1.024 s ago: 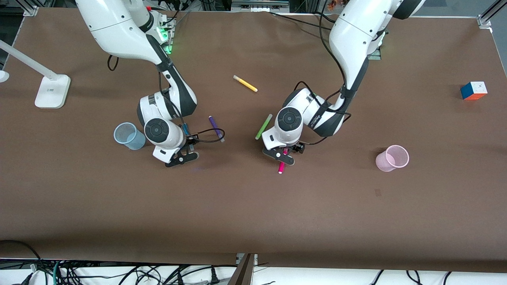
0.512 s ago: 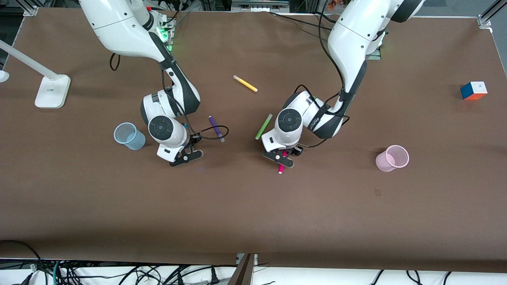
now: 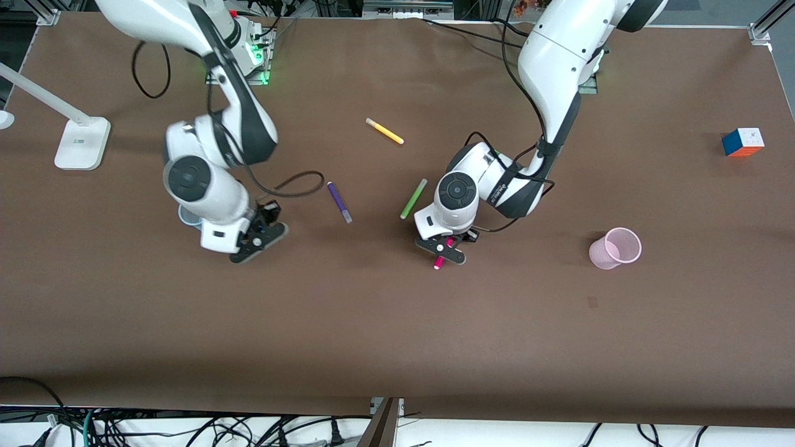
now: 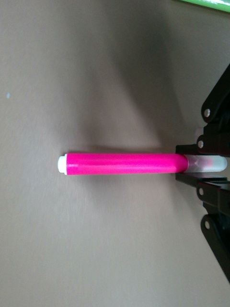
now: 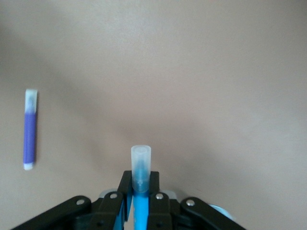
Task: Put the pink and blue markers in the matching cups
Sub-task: 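Carry the blue marker with the right gripper while the left gripper carries pink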
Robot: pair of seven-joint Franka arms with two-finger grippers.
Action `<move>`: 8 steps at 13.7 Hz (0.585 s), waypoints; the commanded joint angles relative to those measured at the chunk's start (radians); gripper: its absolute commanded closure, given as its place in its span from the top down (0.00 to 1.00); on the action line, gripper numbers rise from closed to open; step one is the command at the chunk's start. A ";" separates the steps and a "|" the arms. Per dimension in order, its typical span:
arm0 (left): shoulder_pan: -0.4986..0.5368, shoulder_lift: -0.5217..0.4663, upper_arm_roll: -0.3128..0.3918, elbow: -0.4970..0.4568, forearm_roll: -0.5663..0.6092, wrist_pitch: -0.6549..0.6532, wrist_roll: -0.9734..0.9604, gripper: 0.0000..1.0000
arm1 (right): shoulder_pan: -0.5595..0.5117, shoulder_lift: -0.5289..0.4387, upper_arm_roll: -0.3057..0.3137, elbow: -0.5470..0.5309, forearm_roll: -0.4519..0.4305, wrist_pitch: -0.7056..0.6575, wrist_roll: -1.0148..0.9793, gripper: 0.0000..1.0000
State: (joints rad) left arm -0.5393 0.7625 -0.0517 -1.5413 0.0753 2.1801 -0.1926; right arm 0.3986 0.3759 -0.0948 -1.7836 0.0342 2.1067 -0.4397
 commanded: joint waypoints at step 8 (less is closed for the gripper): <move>0.275 -0.186 0.019 0.102 0.111 -0.463 0.340 0.01 | -0.003 -0.121 -0.282 -0.106 0.480 -0.178 -0.980 0.00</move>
State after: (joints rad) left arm -0.3042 0.5813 -0.0335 -1.4821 0.1190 1.8127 0.0817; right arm 0.3927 0.2823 -0.3260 -1.8353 0.3946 1.9603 -1.2425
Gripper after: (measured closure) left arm 0.819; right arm 0.828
